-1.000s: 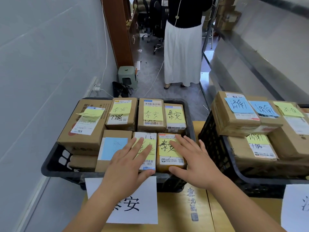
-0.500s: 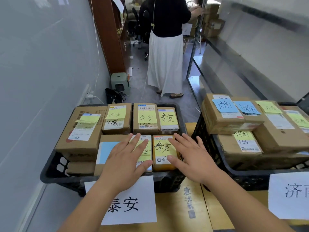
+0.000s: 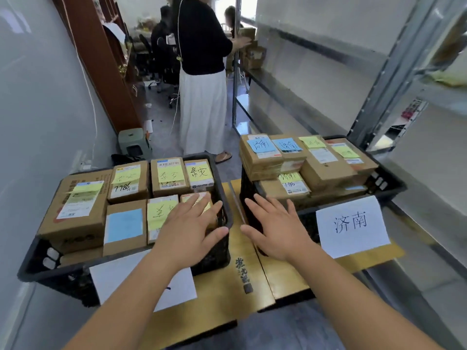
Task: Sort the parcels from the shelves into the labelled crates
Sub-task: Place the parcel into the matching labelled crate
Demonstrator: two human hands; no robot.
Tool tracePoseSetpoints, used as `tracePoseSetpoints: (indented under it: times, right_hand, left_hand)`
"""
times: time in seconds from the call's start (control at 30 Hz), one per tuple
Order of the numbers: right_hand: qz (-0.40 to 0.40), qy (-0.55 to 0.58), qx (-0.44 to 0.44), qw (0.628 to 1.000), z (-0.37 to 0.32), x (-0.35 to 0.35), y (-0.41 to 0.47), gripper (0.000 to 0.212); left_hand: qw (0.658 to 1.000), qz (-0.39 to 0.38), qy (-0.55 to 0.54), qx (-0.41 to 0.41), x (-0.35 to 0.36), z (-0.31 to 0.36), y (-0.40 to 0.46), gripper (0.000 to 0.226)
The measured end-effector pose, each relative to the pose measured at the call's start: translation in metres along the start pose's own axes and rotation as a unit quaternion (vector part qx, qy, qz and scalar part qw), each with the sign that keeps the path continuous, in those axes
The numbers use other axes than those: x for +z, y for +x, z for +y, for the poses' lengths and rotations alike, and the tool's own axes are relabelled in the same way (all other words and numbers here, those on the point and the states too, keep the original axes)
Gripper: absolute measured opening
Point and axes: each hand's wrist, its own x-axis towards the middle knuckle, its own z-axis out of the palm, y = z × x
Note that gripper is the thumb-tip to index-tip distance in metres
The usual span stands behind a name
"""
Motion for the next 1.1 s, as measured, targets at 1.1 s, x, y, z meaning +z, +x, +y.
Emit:
tracePoseSetpoints:
  times: [1.1]
  right_hand:
    - [0.104, 0.090, 0.541, 0.830, 0.331, -0.008, -0.697, 0.071]
  left_hand:
    - [0.837, -0.123, -0.009, 0.533, 0.127, 0.744, -0.113, 0.075]
